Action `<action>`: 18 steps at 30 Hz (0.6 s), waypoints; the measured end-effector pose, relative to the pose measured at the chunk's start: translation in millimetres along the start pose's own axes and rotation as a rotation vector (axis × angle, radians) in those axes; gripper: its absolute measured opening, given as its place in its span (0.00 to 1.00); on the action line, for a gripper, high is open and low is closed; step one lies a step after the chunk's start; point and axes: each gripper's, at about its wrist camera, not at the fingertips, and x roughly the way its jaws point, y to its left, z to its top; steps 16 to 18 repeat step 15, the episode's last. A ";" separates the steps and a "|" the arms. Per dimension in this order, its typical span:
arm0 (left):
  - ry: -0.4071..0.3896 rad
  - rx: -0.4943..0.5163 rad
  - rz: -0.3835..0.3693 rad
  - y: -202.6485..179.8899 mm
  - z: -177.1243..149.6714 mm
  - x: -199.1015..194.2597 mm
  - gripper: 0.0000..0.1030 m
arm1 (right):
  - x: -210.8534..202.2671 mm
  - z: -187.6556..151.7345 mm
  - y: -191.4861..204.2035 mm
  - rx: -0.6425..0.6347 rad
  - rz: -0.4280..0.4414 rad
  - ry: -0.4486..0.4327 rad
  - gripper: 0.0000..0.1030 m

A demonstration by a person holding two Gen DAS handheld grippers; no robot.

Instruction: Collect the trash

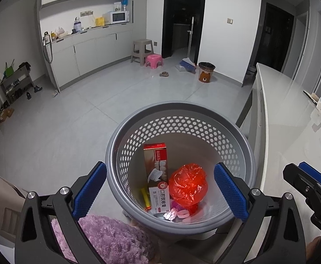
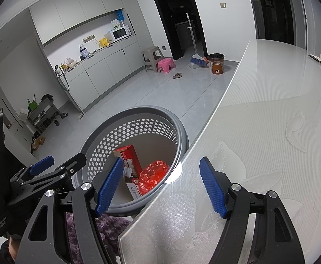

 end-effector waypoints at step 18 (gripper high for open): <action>-0.001 -0.003 0.002 1.3 0.5 0.6 0.94 | 0.2 -0.1 0.0 0.000 0.000 0.000 0.68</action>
